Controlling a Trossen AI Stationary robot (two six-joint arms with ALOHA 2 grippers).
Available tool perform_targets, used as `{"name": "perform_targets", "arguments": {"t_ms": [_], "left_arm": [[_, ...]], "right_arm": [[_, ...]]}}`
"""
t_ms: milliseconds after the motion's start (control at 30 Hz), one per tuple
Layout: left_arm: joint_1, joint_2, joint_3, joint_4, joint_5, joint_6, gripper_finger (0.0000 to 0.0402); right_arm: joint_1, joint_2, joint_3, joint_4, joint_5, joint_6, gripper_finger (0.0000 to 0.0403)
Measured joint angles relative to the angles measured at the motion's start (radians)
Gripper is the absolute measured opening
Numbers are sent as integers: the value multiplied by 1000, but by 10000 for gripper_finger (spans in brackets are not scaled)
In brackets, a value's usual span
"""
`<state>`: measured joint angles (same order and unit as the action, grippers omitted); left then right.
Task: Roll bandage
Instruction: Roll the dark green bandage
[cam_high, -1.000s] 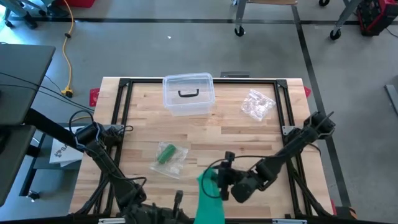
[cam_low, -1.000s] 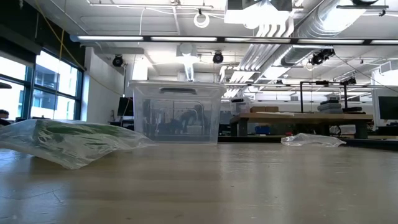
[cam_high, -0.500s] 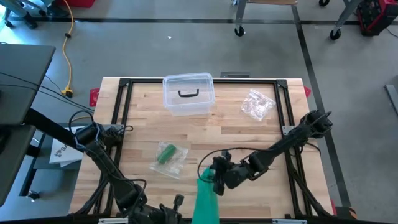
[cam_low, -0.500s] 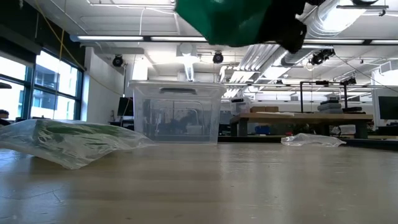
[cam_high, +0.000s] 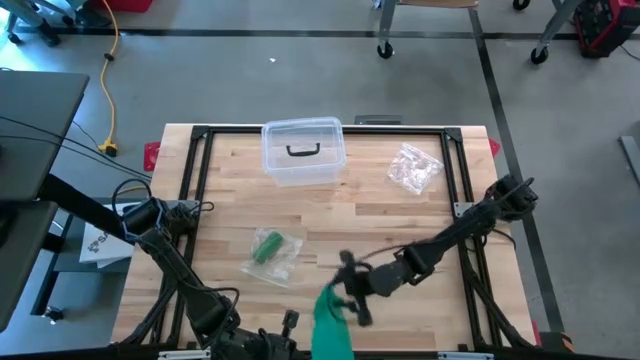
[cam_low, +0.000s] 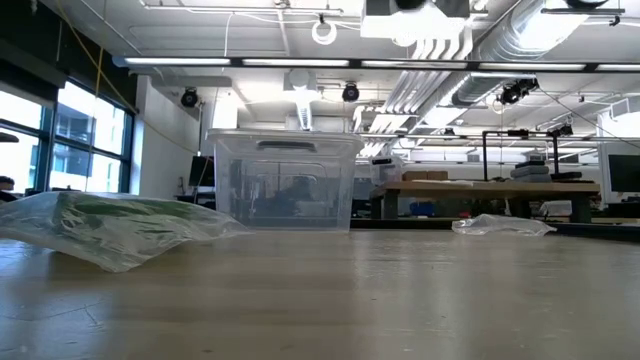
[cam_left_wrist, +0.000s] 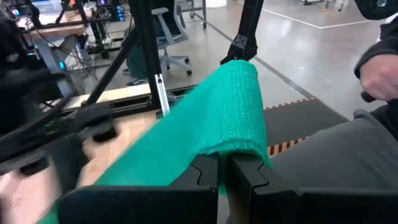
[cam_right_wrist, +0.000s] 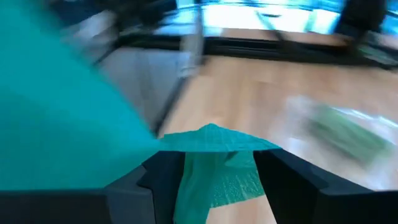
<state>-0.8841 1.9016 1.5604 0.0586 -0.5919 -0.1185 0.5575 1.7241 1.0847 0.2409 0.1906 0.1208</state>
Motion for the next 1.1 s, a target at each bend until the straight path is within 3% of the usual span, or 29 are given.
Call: {"name": "perform_targets", "arguments": {"t_ms": [100, 200, 433, 567, 700, 833, 933, 1033, 1100], "left_arm": [[1, 0, 0, -2, -1, 0, 1], [1, -1, 0, -2, -21, 0, 3], [3, -1, 0, -3, -23, 0, 4], [3, -1, 0, -4, -23, -1, 5], [3, -1, 0, -9, -22, -6, 5], [7, -2, 0, -10, -21, -8, 5], [7, -2, 0, -10, -21, -11, 5], [7, -2, 0, -22, -22, -33, 5], [8, -2, 0, -36, -23, -54, 5]], "right_arm": [[12, 0, 0, 2, -173, -70, 193], [13, 0, 0, 18, -275, -14, 193], [11, 0, 1, 78, -187, 133, 193], [5, 0, 1, 71, -269, 155, 196], [-9, 0, 1, 47, -337, 143, 223], [-25, 0, 1, 23, -359, -30, 265], [-24, -8, 1, -42, -353, -205, 274], [-22, -40, 1, -130, -352, -263, 252], [-14, -71, 1, -167, -331, -269, 214]]}}
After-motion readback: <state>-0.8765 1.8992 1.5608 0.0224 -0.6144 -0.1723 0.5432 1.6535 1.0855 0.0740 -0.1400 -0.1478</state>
